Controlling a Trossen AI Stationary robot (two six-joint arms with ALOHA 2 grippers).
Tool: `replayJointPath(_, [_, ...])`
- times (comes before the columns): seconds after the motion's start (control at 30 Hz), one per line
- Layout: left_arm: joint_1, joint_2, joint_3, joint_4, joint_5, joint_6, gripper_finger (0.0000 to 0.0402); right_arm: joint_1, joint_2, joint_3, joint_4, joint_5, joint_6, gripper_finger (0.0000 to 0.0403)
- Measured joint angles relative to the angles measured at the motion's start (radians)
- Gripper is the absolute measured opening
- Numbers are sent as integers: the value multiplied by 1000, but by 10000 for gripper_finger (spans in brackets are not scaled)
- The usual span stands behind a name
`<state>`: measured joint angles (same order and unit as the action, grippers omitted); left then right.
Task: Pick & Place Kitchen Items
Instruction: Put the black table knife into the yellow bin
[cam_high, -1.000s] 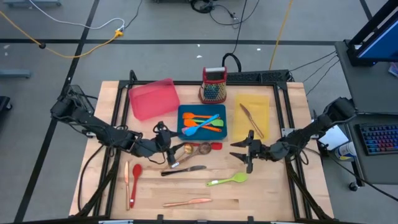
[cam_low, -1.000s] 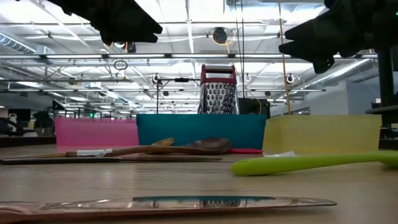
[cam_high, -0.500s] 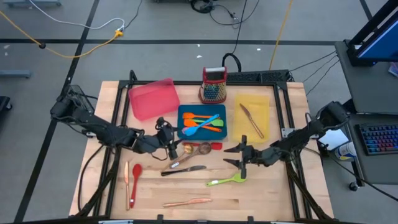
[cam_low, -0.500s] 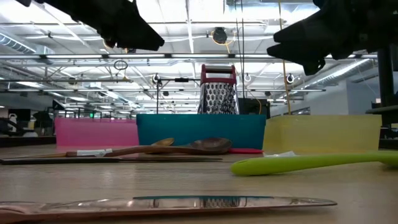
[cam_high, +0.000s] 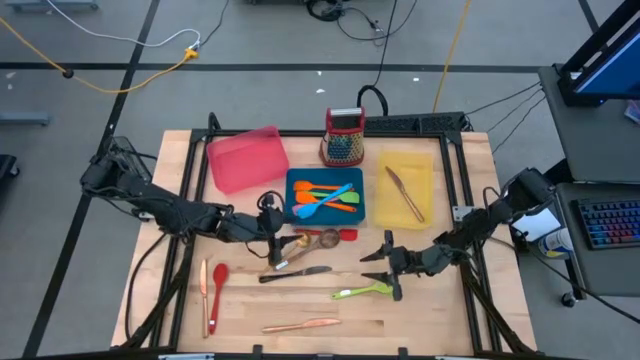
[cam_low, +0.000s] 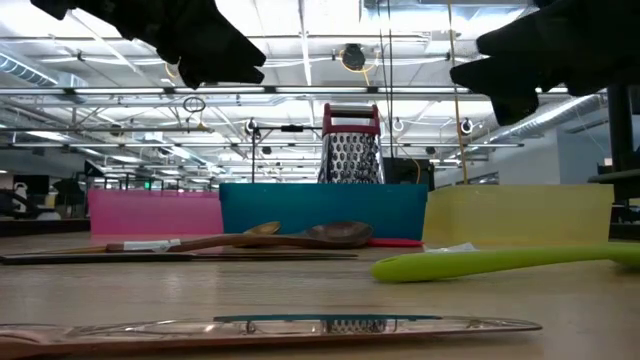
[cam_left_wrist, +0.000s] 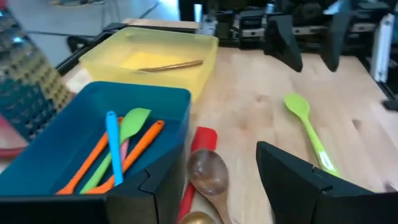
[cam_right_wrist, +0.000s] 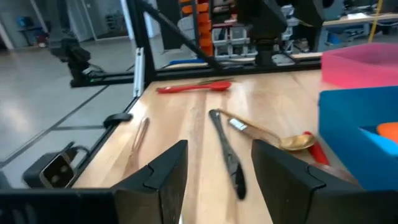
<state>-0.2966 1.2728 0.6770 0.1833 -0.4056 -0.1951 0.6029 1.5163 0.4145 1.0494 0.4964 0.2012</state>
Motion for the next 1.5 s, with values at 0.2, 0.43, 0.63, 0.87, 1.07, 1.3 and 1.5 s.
replayJointPath(0.2, [-9, 0, 0, 0, 49, 82, 202, 33, -1, 0, 0, 1, 0, 171])
replayJointPath(0.43, [-20, 0, 0, -34, 49, 72, 202, 40, -1, 0, -7, 1, -8, 171])
replayJointPath(0.63, [-20, 4, 0, -63, 49, 47, 202, 40, -1, 0, -10, 0, -37, 171])
replayJointPath(0.87, [-18, 13, 1, -62, 54, -16, 202, 39, -1, -1, -42, 0, -33, 171])
replayJointPath(1.07, [-19, 13, 1, -61, 119, 72, 202, 24, -1, -1, -39, 4, -31, 171])
replayJointPath(1.3, [-18, 13, 1, -60, 119, 119, 202, 20, -1, -1, -45, 0, -36, 171])
replayJointPath(1.5, [-39, 13, 1, -59, 146, 120, 202, 19, -1, -1, -25, 1, -27, 171])
